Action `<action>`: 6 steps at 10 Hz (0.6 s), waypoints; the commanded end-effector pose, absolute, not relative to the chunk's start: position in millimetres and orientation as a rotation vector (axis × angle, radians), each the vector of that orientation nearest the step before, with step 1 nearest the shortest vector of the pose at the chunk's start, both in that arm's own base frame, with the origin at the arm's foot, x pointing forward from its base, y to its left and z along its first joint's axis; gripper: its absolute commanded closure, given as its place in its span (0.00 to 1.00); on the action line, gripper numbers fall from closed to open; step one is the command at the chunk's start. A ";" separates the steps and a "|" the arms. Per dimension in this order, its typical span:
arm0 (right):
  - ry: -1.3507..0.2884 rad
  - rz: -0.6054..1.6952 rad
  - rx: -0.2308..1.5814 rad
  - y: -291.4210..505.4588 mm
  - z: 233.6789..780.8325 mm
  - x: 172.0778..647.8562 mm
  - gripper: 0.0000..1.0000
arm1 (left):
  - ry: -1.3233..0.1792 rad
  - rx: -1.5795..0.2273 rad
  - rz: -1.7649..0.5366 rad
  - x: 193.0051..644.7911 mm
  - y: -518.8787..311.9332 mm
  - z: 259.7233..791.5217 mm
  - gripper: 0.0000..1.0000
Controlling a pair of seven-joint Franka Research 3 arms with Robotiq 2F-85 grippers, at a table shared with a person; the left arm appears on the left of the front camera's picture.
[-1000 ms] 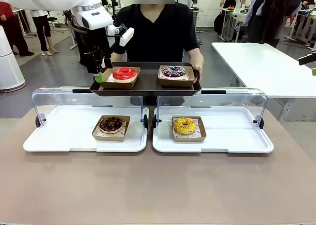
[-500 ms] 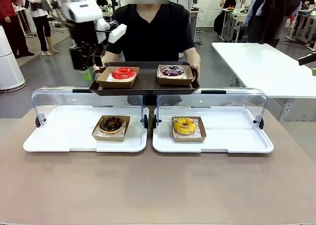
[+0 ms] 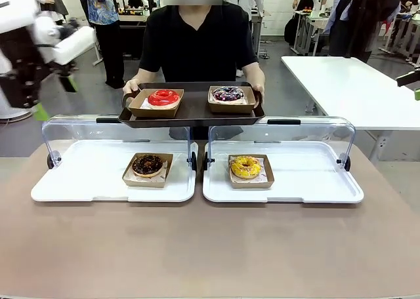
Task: Provide the desired donut to the person.
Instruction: Place the picked Paper togo box onto the Handle tray extended by the person.
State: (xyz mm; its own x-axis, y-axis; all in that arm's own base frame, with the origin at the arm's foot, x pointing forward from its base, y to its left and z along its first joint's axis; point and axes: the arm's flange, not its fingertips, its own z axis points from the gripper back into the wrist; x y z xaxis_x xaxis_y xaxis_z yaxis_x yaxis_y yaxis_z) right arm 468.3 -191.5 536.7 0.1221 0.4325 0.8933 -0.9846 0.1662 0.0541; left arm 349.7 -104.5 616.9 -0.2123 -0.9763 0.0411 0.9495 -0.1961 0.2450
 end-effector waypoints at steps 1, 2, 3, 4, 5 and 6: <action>-0.878 1.226 0.816 -191.1 536.8 467.9 0.00 | -0.296 0.124 -1.739 350.4 -78.9 602.0 0.00; -0.878 1.226 0.816 -191.1 536.8 467.9 0.00 | -0.290 0.106 -1.725 356.6 -65.9 602.3 0.00; -0.878 1.226 0.816 -191.1 536.8 467.9 0.00 | -0.286 0.092 -1.716 360.2 -57.9 600.2 0.00; -0.878 1.226 0.816 -191.1 536.8 467.9 0.00 | -0.257 0.088 -1.709 360.6 -56.4 595.5 0.00; -0.878 1.226 0.816 -191.1 536.8 467.9 0.00 | -0.110 0.199 -1.695 361.8 -67.6 585.1 0.00; -0.878 1.226 0.816 -191.1 536.8 467.9 0.00 | -0.270 0.080 -1.688 355.5 -53.3 598.7 0.00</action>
State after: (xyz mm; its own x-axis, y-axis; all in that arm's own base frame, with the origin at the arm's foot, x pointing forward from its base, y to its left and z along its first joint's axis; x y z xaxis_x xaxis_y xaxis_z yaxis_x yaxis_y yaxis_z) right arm 468.2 -191.9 536.8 0.1222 0.4325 0.8933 -0.9845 0.1669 0.0539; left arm 361.1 -57.3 589.9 -0.1371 -0.9894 0.0481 0.9709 -0.1246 0.2044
